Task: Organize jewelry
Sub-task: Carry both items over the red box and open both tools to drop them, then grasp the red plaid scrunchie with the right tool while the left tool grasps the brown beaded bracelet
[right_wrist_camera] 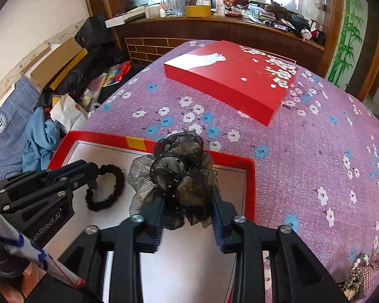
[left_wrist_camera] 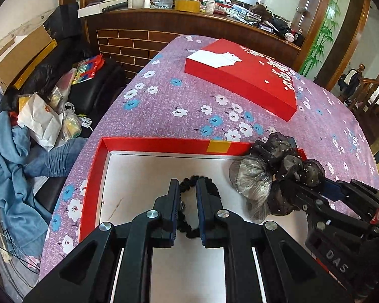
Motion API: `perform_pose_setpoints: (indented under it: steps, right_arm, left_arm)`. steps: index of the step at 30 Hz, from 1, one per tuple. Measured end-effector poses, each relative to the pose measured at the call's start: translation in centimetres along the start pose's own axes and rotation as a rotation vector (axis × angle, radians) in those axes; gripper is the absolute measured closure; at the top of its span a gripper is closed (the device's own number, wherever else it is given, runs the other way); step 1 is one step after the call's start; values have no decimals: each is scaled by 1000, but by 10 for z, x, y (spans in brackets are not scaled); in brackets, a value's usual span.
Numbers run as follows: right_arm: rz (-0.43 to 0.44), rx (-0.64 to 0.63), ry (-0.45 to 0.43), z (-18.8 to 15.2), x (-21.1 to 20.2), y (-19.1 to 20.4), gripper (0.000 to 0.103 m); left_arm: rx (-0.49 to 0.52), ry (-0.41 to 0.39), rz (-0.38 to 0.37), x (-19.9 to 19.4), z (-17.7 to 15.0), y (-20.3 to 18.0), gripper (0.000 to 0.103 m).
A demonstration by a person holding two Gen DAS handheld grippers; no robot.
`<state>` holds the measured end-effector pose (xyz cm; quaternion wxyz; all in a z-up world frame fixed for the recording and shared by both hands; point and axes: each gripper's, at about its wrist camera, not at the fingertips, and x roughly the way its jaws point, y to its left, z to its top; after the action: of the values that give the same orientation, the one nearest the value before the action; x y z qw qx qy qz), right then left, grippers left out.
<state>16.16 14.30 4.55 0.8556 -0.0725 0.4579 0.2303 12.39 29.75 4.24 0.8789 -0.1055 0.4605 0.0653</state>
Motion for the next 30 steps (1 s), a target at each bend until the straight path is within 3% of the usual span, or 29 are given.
perform_pose_setpoints:
  steps: [2,3,8,12,20,23,26,30]
  right_arm:
    - [5,-1,-1,-1,-2,-1,43]
    - [-1,2,-11,-1,-6,-3,43]
    - [7,1,-65,-4,-34,-6,43]
    - [-107,-53,-130,-16,-66,-3,15]
    - [-201,-51,-240,-66,-127,-31,1]
    - [-356,-46,-304,-95,-150,-51,1]
    - [-349,9,-295,-122,-169,-87,1]
    - [-328,155,-379,-157,-198,-140,1]
  left_arm:
    - [3,-5,6,0,0,0,69]
    - [4,-16,18,-2,0,1,67]
    - [4,-68,1,-26,-8,0,67]
    - [14,-125,-26,-55,-20,-10,66]
    - [42,-199,-115,-102,-60,-48,59]
    - [78,-220,-143,-116,-78,-74,55]
    - [115,-221,-174,-123,-93,-104,53]
    - [186,-191,-212,-122,-109,-146,53]
